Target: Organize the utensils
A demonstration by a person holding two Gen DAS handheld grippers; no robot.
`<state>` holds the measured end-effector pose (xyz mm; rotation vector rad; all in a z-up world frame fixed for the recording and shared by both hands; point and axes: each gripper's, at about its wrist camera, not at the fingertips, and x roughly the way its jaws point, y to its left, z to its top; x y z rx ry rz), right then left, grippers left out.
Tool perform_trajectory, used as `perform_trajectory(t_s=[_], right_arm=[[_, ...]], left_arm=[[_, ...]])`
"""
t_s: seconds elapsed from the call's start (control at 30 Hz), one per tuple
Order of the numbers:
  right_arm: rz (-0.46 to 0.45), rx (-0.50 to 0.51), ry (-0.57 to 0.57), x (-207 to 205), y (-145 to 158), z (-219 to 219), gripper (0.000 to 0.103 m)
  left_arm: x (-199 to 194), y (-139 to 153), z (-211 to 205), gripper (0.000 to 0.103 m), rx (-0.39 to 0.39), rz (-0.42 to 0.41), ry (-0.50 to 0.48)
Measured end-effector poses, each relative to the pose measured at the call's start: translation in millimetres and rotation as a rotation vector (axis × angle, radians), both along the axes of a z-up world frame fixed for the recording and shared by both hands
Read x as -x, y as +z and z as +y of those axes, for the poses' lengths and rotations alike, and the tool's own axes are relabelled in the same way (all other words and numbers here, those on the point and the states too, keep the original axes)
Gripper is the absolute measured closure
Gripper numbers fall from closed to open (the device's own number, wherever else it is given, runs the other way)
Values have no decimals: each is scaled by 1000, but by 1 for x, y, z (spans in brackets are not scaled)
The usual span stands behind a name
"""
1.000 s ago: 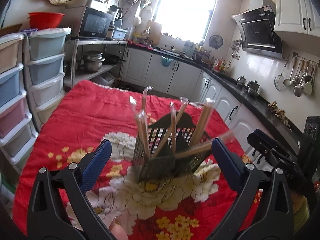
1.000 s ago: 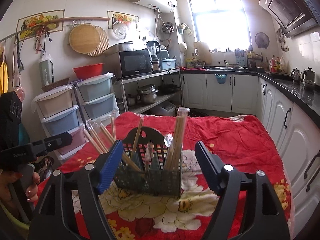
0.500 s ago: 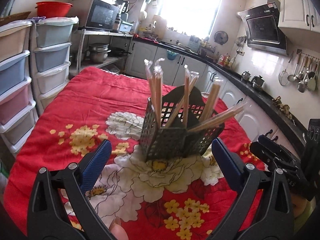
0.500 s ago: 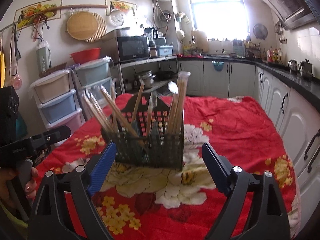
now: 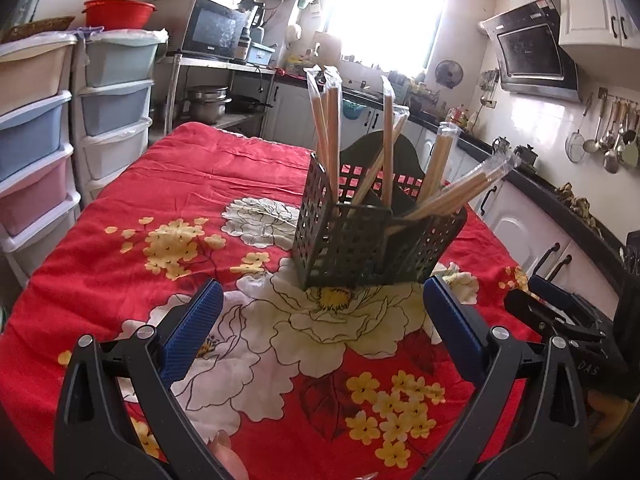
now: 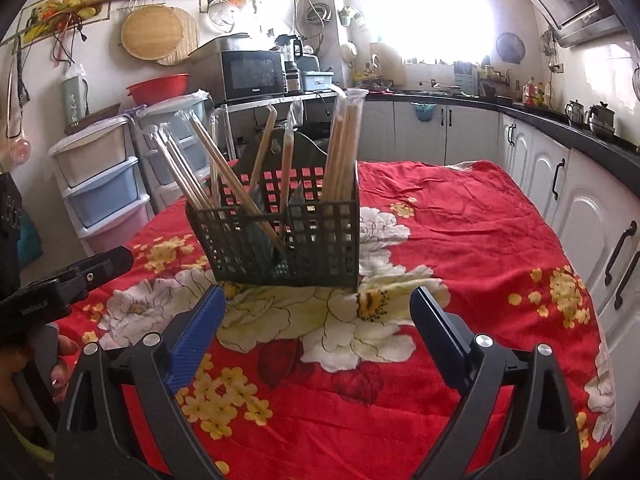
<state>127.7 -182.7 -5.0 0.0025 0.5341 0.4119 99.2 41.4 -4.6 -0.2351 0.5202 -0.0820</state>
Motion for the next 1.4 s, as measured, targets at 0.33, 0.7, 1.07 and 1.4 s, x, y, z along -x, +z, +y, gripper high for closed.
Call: perform_trajectory(t_s=[0.33,0.7,1.07,1.4], right_arm=[[-103,-42,-28,21,-9,-5,8],[-333,-85,-90,52,-2,-14,7],[-339,-78,-103,54,-6,-14,6],[-343,-73,-97,54,-7,-11,6]], left_arm=[[11,-5,-6,11,-31,-50,17],[28,-4,-11,11,-51,-193,10],[35,-3,-19,11,-75,-232,10],[35,-2,-18,11,-73,-232,13]])
